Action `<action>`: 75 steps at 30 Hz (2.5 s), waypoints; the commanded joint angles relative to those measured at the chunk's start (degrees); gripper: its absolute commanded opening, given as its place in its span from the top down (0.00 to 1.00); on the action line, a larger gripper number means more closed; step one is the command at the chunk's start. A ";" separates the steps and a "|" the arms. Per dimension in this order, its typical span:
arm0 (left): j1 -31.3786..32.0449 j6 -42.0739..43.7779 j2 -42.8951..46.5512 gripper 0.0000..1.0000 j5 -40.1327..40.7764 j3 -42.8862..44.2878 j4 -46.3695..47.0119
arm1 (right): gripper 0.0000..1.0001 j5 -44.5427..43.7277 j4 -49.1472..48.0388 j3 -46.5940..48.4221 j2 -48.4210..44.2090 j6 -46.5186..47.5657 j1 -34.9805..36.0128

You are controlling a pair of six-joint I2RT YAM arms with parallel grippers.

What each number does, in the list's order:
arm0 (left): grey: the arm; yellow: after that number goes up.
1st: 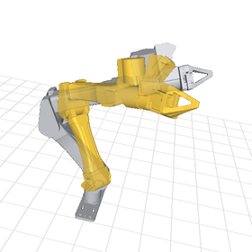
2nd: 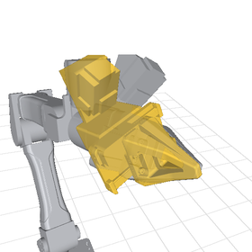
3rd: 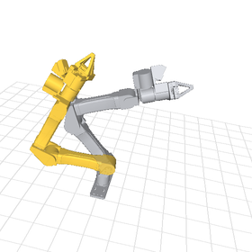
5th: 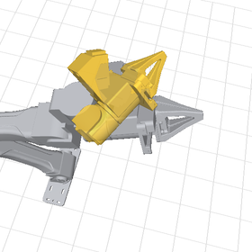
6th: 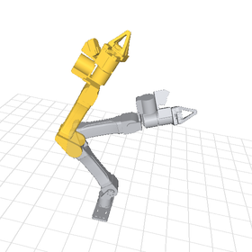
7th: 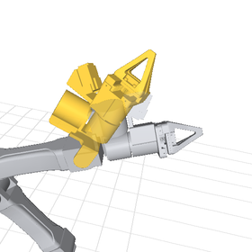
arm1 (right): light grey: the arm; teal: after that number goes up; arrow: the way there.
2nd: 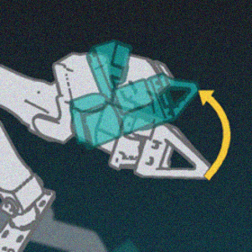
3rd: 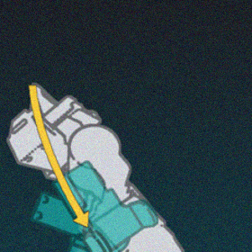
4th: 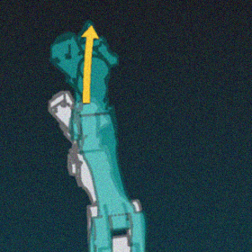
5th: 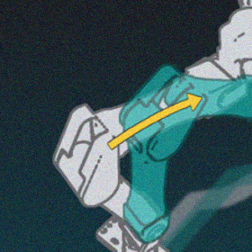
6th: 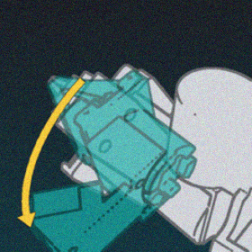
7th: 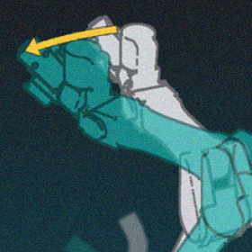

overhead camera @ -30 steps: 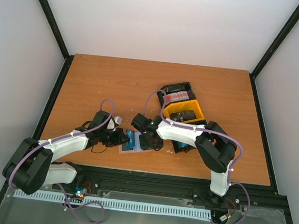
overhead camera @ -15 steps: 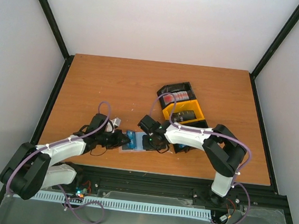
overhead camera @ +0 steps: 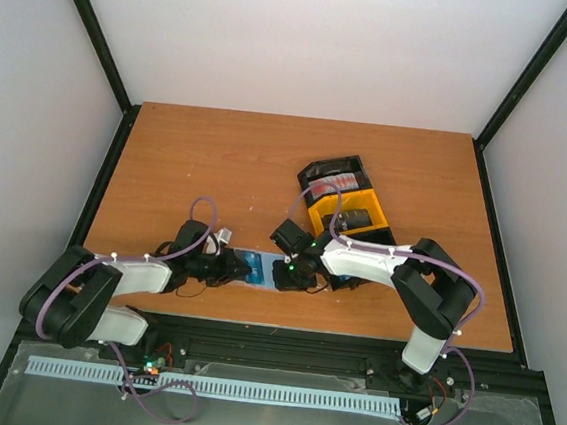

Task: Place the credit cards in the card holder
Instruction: Insert the credit card into the card holder.

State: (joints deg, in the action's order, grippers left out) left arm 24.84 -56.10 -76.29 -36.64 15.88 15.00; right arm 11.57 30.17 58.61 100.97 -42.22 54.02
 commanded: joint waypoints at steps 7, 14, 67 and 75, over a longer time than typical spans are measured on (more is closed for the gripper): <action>-0.23 8.36 -4.87 0.99 -3.06 2.82 -0.30 | 0.77 3.39 0.83 -1.83 -1.10 3.49 -0.16; -0.23 18.22 -6.23 0.99 -6.52 7.27 -9.38 | 0.74 1.02 1.97 -1.91 -3.01 3.45 -1.05; 6.43 11.62 -18.07 0.92 -12.70 10.54 1.60 | 0.74 -0.17 -5.70 -7.65 -12.81 -4.80 -4.45; 6.52 12.42 -11.08 0.66 -8.25 11.41 -7.09 | 0.72 0.66 -3.22 -9.29 -15.44 -3.93 -4.46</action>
State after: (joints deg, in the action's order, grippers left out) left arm 30.98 -44.64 -90.89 -48.01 25.47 13.43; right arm 11.92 25.61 51.18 88.84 -46.37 49.84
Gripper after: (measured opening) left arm 0.281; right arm 0.266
